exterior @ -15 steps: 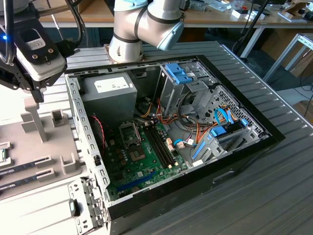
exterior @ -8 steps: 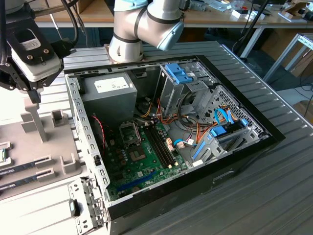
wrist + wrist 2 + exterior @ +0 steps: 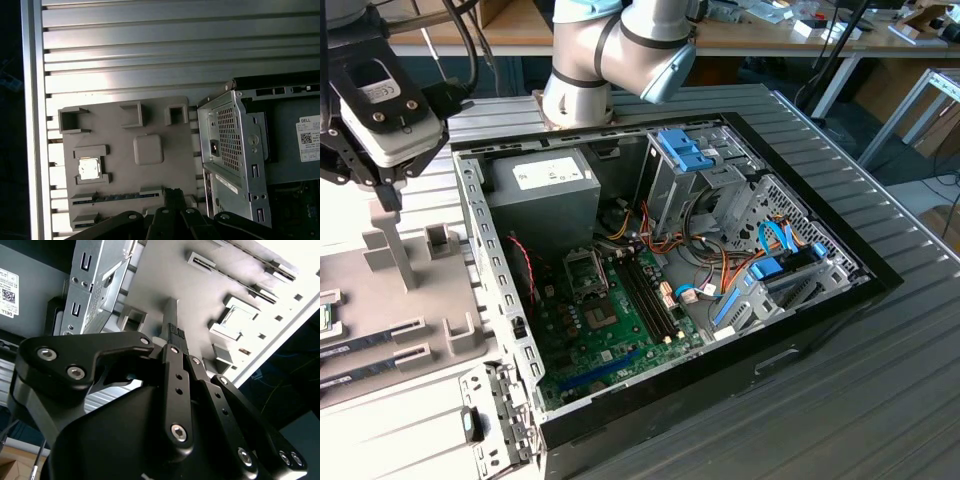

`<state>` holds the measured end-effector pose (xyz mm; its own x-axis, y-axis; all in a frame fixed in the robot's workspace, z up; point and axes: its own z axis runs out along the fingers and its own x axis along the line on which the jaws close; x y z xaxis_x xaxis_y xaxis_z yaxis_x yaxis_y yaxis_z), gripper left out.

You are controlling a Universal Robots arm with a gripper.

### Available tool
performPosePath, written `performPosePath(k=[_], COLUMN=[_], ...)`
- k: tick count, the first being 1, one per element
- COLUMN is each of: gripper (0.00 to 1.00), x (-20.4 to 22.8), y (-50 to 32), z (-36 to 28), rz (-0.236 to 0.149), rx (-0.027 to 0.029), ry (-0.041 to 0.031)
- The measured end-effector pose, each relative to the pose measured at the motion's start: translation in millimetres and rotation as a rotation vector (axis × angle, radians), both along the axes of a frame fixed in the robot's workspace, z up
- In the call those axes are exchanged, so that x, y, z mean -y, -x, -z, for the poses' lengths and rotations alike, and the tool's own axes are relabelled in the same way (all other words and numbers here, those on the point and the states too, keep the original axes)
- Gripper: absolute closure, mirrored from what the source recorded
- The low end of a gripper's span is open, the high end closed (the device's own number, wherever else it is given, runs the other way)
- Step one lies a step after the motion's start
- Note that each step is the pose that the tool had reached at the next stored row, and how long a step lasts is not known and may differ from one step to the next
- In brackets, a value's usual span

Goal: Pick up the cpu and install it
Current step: 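Reach for the cpu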

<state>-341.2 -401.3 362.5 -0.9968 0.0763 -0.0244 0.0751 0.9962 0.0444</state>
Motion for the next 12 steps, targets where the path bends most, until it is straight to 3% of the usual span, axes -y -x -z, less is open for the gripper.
performPosePath(k=[12], gripper=[0.90], x=[0.0], y=[3.2], z=[0.1], rz=[0.000], rx=[0.0001], ry=[0.0000])
